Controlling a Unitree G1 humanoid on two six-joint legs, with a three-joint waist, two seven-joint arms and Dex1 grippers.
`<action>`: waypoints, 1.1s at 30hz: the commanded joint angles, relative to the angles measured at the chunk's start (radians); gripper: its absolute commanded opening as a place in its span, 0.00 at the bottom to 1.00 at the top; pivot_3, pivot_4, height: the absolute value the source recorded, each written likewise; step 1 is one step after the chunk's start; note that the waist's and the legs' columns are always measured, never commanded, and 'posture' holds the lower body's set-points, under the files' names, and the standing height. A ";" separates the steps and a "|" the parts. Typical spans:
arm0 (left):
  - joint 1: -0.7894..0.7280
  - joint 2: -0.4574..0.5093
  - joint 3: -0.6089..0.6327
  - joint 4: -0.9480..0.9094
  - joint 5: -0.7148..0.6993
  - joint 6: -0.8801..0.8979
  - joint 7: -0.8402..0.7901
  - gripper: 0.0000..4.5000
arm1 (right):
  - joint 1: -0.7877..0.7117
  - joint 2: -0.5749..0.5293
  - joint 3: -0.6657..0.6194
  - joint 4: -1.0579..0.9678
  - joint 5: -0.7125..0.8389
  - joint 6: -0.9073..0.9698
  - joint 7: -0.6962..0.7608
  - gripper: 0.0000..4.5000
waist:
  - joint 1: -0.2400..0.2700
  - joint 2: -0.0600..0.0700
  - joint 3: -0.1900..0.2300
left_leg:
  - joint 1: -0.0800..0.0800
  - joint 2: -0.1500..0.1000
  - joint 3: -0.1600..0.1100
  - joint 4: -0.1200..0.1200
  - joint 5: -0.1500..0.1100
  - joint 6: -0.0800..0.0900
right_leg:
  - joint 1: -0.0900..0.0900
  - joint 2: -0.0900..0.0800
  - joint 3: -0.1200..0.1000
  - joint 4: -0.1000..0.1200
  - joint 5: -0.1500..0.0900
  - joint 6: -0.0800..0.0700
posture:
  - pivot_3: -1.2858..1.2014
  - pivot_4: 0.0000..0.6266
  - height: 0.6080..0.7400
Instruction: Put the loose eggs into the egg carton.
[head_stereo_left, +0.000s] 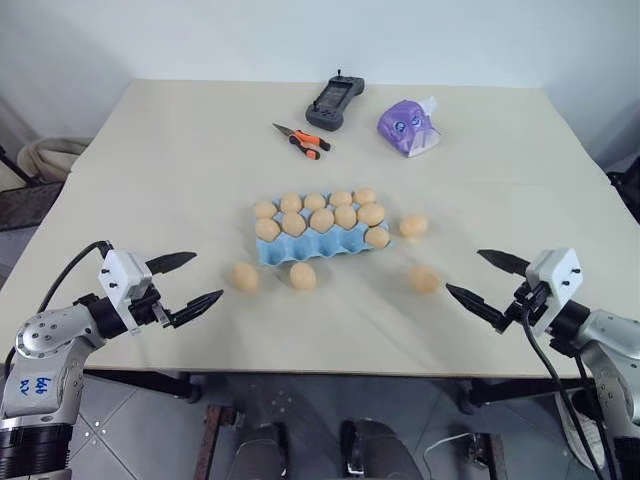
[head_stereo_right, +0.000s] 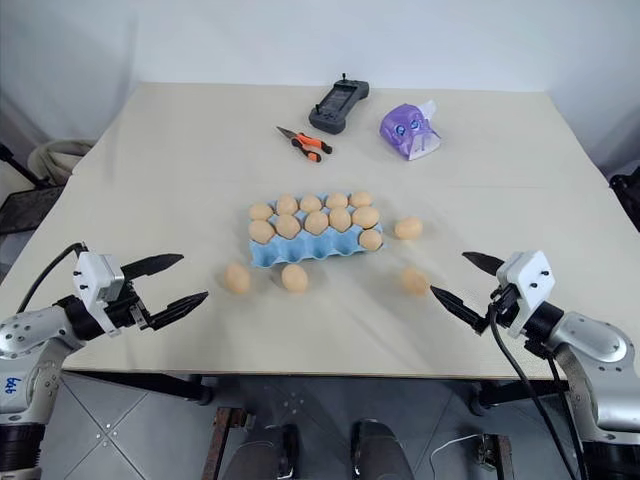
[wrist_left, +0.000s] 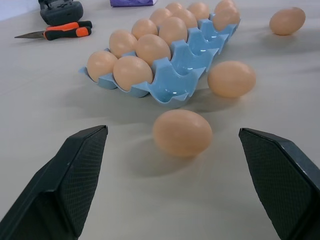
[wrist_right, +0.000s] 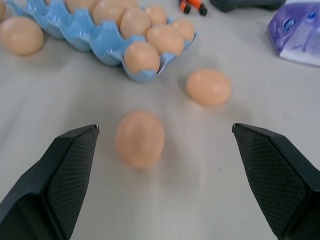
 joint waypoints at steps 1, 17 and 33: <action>0.010 -0.007 -0.002 -0.019 0.029 -0.047 0.018 1.00 | 0.002 0.000 -0.032 -0.028 0.008 -0.028 0.003 1.00 | 0.000 0.000 0.000 | 0.000 0.000 0.000 0.000 0.000 0.000 | 0.000 0.000 0.000 0.000 0.000 0.000 | 0.52 0.24 1.00; -0.105 -0.026 -0.153 -0.030 -0.006 -0.047 -0.121 1.00 | 0.267 0.061 -0.199 -0.048 0.026 -0.039 -0.058 1.00 | 0.017 0.000 0.000 | 0.000 0.000 0.000 0.003 0.001 0.000 | 0.001 0.000 0.000 0.003 0.000 0.000 | 0.52 0.24 1.00; -0.069 -0.036 -0.160 -0.079 -0.025 -0.031 -0.140 1.00 | -0.241 0.066 0.189 0.143 -0.111 0.150 -0.052 1.00 | 0.008 0.000 0.000 | 0.002 0.000 0.001 0.003 0.004 -0.001 | -0.001 0.000 0.001 0.007 0.000 -0.001 | 0.52 0.24 1.00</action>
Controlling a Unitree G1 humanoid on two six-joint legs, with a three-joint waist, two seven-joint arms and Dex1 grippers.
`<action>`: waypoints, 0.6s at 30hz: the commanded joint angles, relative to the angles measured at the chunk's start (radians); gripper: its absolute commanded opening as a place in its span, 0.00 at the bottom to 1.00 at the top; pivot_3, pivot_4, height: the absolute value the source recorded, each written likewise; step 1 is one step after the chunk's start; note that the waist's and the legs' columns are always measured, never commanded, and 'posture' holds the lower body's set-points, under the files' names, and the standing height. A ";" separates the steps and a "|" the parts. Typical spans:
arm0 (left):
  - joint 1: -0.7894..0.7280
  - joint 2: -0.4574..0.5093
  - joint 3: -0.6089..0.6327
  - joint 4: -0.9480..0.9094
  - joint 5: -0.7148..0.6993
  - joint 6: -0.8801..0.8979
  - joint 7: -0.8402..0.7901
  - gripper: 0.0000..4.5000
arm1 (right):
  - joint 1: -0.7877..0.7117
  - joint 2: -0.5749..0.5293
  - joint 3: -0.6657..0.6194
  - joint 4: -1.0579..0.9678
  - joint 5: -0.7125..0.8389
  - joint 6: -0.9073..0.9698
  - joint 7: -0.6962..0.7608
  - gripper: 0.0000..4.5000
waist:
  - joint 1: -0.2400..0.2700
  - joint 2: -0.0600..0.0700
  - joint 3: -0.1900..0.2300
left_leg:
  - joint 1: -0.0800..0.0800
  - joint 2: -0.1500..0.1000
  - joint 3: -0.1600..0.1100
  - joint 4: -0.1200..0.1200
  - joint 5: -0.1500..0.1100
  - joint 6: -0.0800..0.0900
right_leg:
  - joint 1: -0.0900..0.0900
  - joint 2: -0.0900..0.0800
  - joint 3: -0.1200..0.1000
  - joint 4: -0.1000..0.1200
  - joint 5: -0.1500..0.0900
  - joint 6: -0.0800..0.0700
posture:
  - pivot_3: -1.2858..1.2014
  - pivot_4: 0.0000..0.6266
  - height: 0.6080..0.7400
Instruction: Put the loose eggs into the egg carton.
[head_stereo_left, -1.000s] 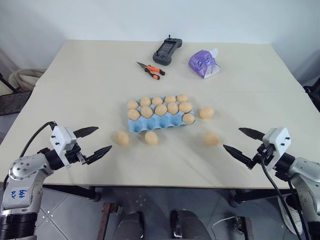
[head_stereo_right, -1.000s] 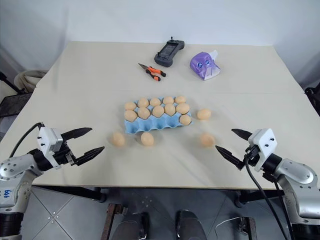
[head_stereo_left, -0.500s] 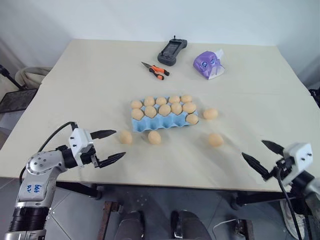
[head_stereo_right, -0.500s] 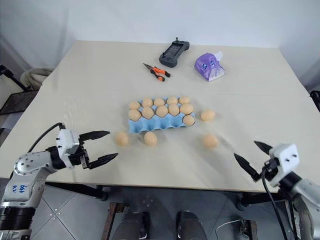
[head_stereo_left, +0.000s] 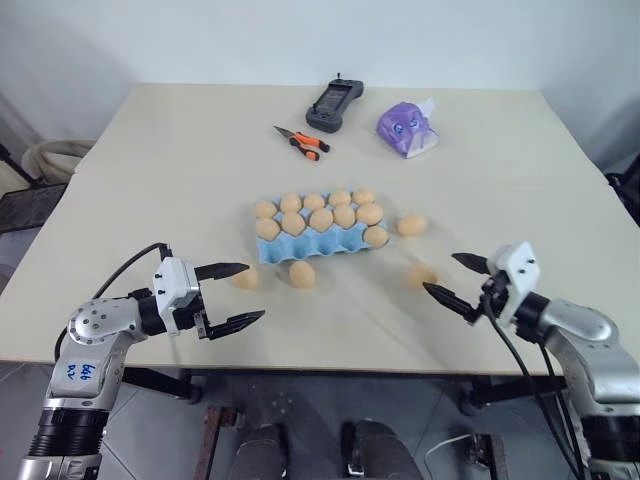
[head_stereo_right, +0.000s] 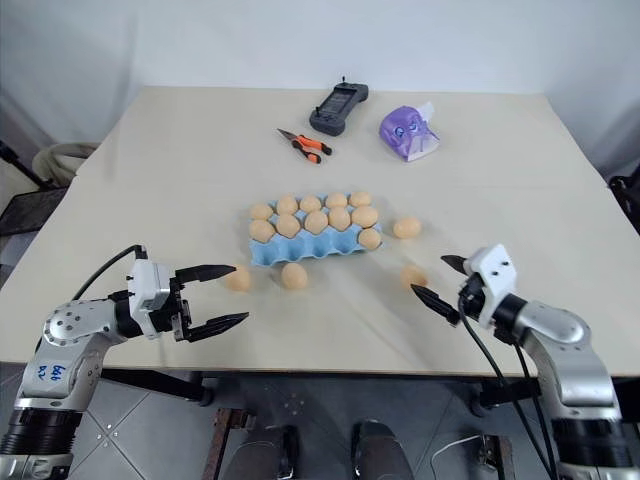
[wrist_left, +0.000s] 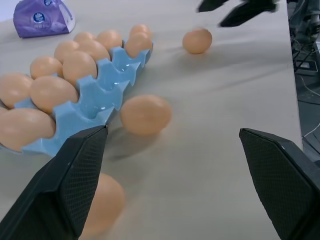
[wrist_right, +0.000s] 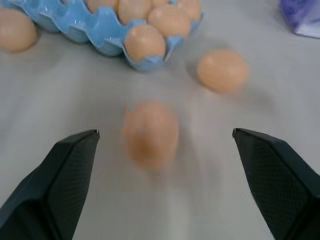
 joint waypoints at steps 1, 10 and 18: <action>0.012 0.004 0.014 -0.049 -0.026 0.008 0.000 1.00 | -0.041 0.013 0.033 0.041 -0.022 -0.007 0.011 1.00 | 0.008 0.000 0.000 | -0.001 0.000 0.000 0.000 0.000 0.000 | 0.000 0.000 -0.001 -0.001 0.000 0.000 | 0.52 0.24 1.00; 0.059 0.012 0.052 -0.096 -0.029 0.017 0.033 1.00 | -0.104 0.036 0.093 0.138 -0.059 -0.061 0.048 0.55 | -0.002 0.000 0.000 | -0.003 0.000 0.000 0.000 -0.002 0.002 | 0.000 0.000 -0.001 -0.003 0.000 0.001 | 0.52 0.24 1.00; 0.090 -0.004 0.092 -0.117 -0.046 0.037 0.084 1.00 | -0.248 0.141 0.127 0.029 0.023 0.051 0.028 0.42 | -0.020 0.001 0.000 | -0.001 0.000 0.000 0.001 0.000 0.001 | 0.000 0.000 0.000 0.001 0.000 0.001 | 0.52 0.24 1.00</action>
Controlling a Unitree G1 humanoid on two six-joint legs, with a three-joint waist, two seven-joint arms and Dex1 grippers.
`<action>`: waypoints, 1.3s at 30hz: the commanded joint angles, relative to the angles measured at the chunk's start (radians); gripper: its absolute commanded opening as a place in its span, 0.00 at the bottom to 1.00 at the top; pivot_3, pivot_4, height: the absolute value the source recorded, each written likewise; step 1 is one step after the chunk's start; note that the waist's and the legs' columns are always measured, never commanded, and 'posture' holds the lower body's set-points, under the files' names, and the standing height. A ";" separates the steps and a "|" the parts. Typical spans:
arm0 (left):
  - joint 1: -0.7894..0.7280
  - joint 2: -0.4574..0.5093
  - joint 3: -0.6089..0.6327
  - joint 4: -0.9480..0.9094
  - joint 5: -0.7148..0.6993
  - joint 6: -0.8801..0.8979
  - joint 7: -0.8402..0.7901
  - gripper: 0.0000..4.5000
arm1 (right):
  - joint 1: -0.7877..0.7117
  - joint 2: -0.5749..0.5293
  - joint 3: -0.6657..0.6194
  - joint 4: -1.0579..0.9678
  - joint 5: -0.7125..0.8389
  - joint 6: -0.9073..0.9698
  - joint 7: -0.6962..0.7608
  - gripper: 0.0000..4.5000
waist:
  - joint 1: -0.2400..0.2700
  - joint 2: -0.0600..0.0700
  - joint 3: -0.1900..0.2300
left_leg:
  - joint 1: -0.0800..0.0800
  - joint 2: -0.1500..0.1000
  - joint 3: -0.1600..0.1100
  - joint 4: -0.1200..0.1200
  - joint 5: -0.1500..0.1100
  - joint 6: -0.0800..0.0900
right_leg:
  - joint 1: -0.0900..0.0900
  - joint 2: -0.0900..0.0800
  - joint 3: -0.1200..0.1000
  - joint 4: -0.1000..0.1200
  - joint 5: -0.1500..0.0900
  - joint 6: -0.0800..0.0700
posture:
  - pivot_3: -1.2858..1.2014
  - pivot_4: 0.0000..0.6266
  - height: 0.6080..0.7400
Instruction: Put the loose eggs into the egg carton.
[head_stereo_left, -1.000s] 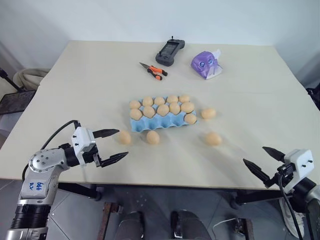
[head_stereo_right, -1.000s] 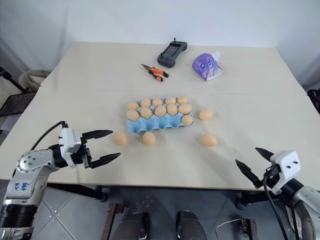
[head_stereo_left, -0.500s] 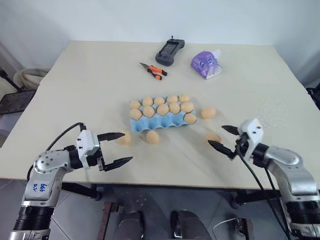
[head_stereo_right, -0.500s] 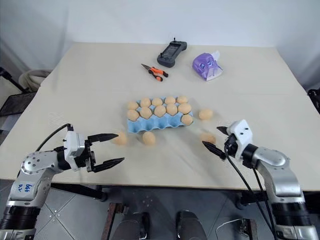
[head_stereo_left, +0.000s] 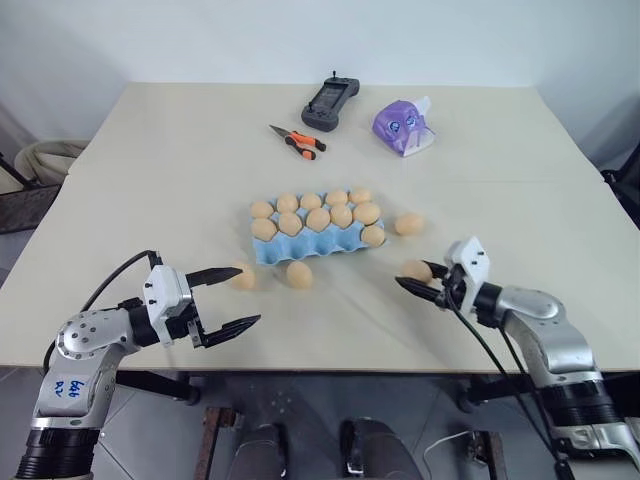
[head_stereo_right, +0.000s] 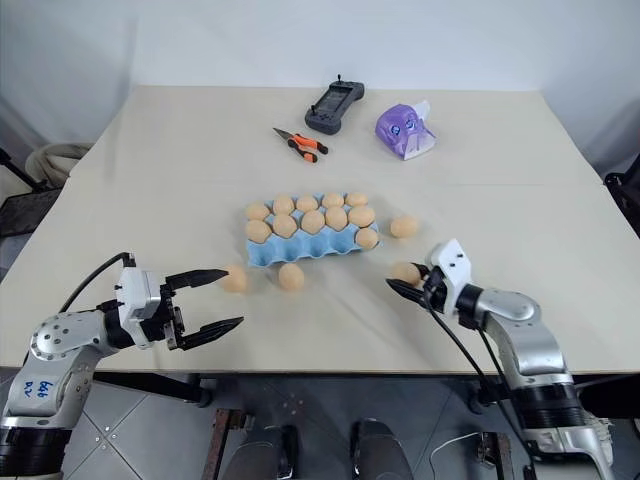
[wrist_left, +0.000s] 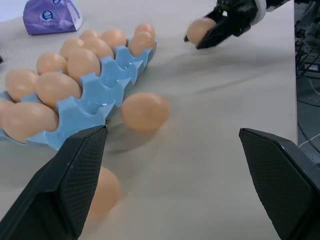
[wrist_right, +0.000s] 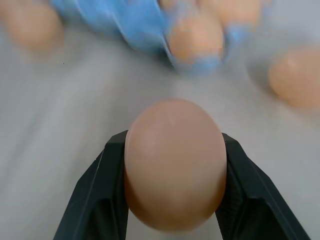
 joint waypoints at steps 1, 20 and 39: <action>0.014 -0.006 0.041 -0.040 -0.032 0.010 0.032 1.00 | -0.123 0.047 0.031 -0.051 0.003 0.056 -0.043 0.42 | -0.004 0.000 0.000 | 0.000 0.000 0.000 0.000 0.000 0.000 | 0.000 0.000 0.000 0.001 0.000 0.000 | 0.52 0.24 1.00; 0.067 -0.053 0.071 -0.099 -0.051 0.051 0.148 1.00 | -0.368 0.216 0.128 0.222 -0.165 -0.014 -0.134 0.99 | 0.008 0.000 0.000 | -0.017 0.000 0.001 0.008 0.000 0.000 | -0.016 -0.001 0.000 0.007 0.000 0.000 | 0.52 0.24 1.00; -0.074 -0.047 0.025 0.007 -0.065 0.106 0.097 1.00 | 0.306 -0.043 -0.350 -0.118 -0.015 -0.158 -0.104 0.99 | 0.007 0.000 0.000 | -0.013 0.000 0.000 0.010 0.000 0.001 | -0.013 0.000 0.000 0.009 0.000 0.000 | 0.52 0.24 1.00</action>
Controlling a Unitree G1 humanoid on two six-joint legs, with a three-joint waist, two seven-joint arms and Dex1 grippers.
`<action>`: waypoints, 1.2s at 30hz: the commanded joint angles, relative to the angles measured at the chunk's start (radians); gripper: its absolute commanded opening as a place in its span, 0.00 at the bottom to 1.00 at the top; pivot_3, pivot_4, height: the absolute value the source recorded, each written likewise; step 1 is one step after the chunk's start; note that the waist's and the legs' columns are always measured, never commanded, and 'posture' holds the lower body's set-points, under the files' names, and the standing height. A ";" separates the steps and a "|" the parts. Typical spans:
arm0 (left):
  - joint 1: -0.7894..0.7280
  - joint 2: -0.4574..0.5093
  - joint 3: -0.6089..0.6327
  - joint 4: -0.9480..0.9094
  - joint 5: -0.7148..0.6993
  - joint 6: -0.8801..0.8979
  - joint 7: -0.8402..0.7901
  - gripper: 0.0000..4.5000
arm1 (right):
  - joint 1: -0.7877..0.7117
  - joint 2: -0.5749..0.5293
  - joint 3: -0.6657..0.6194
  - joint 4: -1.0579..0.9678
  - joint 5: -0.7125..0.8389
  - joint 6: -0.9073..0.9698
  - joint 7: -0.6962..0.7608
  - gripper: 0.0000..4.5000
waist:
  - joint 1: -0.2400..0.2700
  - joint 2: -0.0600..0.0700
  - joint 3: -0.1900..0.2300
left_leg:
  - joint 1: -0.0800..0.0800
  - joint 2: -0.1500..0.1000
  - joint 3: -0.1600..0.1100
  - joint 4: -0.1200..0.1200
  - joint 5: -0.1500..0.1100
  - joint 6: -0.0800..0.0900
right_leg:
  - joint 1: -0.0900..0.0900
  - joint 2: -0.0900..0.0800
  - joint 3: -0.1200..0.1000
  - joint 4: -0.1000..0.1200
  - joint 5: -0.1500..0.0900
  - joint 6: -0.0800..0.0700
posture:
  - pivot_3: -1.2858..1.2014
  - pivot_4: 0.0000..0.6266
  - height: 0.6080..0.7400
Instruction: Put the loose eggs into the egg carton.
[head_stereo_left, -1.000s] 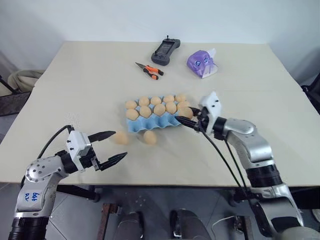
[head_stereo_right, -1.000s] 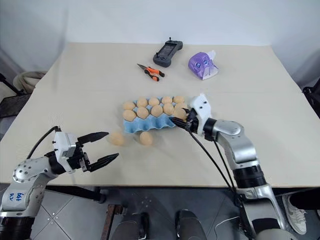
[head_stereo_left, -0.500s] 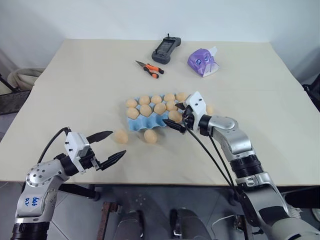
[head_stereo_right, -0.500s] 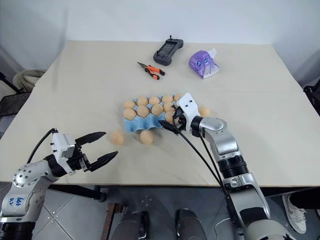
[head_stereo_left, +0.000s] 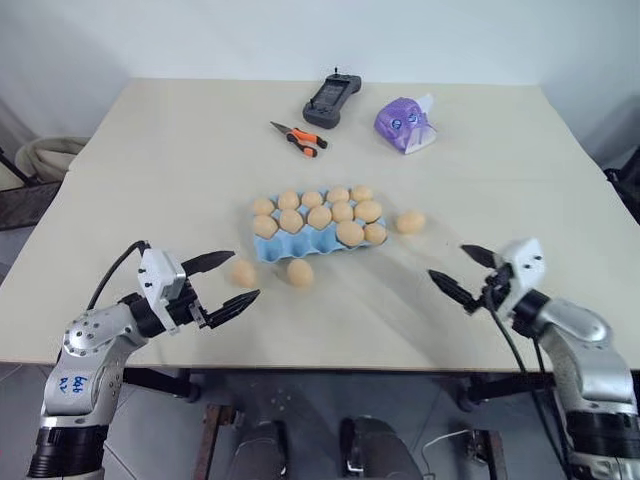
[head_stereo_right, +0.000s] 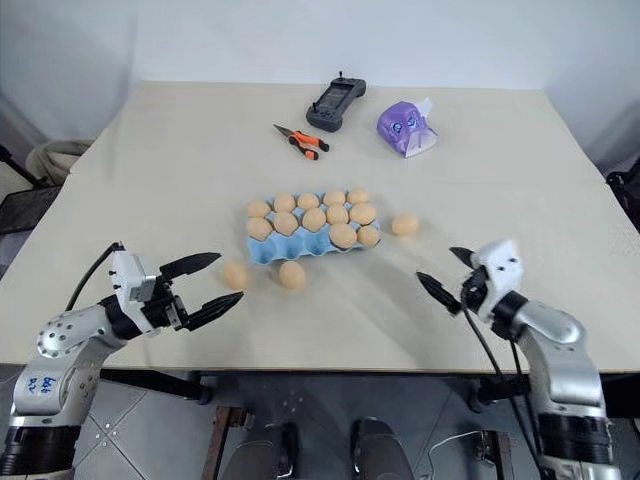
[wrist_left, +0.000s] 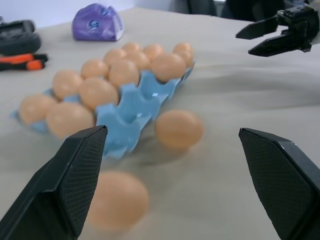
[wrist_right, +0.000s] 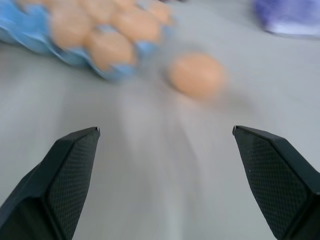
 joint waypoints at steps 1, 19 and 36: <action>-0.022 0.012 0.007 0.019 -0.017 0.009 -0.019 1.00 | 0.066 -0.019 -0.078 -0.016 0.015 -0.064 -0.013 0.99 | 0.001 0.000 0.000 | 0.001 0.000 0.000 0.000 0.000 0.000 | 0.001 0.000 0.000 0.001 0.000 0.000 | 0.52 0.24 1.00; -0.018 -0.005 0.037 0.012 -0.014 0.011 0.007 1.00 | -0.509 0.003 0.161 0.419 -0.061 0.044 0.002 0.99 | -0.001 0.000 0.000 | 0.004 0.000 0.006 0.000 0.003 0.000 | 0.000 0.000 0.006 0.002 0.003 0.000 | 0.52 0.24 1.00; 0.097 -0.030 0.082 -0.103 -0.027 0.009 0.091 1.00 | -0.891 0.103 0.278 1.093 -0.242 -0.127 0.024 0.99 | 0.004 0.000 0.000 | -0.004 0.000 0.006 0.000 0.000 0.002 | -0.005 -0.001 0.005 -0.003 0.004 0.002 | 0.52 0.24 1.00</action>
